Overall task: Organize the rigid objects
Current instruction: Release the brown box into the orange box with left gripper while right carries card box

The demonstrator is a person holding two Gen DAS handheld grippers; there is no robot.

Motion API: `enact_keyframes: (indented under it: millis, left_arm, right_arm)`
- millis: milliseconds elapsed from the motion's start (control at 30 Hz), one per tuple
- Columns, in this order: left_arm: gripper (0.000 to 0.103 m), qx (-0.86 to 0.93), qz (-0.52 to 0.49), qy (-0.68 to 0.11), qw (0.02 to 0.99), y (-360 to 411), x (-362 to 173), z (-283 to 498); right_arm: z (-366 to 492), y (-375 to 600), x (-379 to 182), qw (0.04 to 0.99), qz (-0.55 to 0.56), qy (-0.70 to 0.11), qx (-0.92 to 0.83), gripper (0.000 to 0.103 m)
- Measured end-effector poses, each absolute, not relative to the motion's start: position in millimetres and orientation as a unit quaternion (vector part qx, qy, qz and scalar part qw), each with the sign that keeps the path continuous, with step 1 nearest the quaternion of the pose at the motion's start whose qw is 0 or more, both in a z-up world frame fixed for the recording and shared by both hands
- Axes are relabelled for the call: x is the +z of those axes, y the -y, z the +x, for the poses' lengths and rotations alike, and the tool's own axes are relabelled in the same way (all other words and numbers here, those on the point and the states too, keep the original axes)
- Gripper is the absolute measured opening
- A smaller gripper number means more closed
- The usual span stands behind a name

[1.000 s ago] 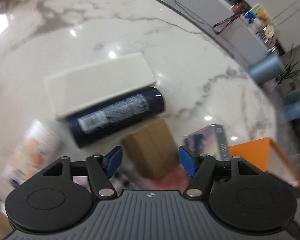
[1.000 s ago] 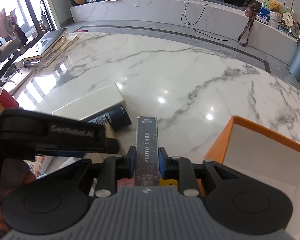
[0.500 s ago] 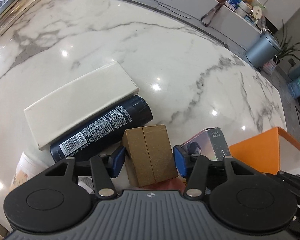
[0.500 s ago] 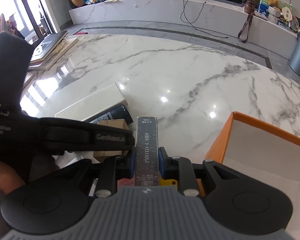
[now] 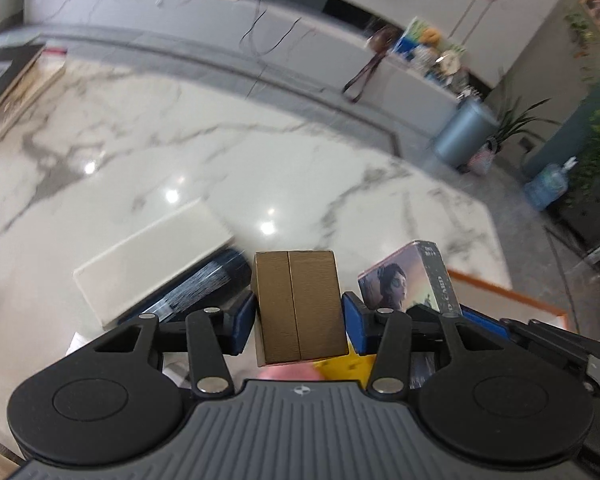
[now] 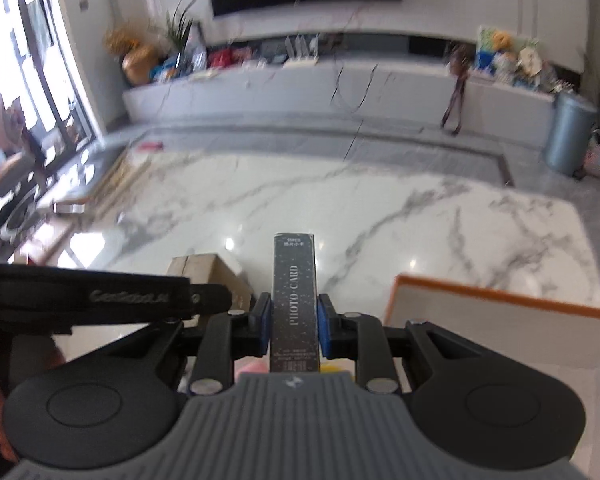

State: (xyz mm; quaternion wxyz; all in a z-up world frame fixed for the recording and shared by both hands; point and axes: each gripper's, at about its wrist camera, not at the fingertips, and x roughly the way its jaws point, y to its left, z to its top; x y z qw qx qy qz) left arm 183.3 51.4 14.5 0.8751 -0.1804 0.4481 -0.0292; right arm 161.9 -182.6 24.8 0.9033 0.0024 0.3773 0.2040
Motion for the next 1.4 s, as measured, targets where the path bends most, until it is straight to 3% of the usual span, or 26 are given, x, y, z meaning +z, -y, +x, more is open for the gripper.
enact_keyframes:
  millis: [200, 400, 767, 1400]
  left_arm:
    - [0.053, -0.076, -0.193, -0.416, 0.885, -28.7, 52.6, 173.7]
    - [0.053, -0.135, -0.187, -0.419, 0.878, 12.8, 63.9, 177.8]
    - [0.053, -0.178, -0.13, -0.472, 0.854, 93.0, 26.4, 207.6]
    - [0.052, -0.148, -0.013, -0.49, 0.859, 126.6, -10.7, 224.2]
  right_arm:
    - [139.8, 226.6, 52.3, 0.93, 0.036, -0.333, 0.153, 0.022]
    - [136.5, 271.8, 42.4, 0.928, 0.069, -0.352, 0.102, 0.022]
    - [157.6, 310.0, -9.2, 0.897, 0.095, -0.426, 0.069, 0.022]
    - [200.0, 302.4, -58.7, 0.856, 0.101, -0.501, 0.083, 0.022]
